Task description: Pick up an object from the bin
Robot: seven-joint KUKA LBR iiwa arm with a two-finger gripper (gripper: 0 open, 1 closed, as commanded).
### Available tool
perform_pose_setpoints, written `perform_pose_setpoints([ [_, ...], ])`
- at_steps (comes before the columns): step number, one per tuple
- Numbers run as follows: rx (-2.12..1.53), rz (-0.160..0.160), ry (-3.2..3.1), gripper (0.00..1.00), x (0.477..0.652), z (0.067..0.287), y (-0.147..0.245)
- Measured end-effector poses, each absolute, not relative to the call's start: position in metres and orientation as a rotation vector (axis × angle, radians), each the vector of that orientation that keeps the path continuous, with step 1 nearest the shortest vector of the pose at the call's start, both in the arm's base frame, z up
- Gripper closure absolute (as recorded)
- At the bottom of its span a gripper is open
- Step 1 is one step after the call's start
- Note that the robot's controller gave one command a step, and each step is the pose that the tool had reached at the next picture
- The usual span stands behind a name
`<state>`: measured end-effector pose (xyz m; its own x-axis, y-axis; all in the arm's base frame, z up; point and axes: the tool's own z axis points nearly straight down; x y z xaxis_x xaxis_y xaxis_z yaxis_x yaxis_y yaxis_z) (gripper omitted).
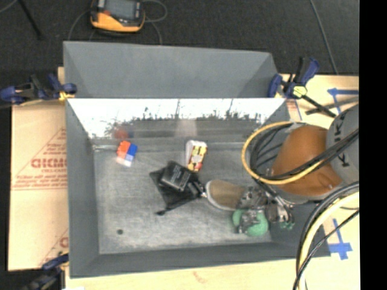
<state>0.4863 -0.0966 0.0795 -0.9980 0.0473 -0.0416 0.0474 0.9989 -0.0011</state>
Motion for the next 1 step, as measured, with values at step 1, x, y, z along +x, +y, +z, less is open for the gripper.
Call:
perform_pose_setpoints([
  [1, 0.03, -0.002, 3.137, 1.0, 0.4896, 0.205, -0.1029],
])
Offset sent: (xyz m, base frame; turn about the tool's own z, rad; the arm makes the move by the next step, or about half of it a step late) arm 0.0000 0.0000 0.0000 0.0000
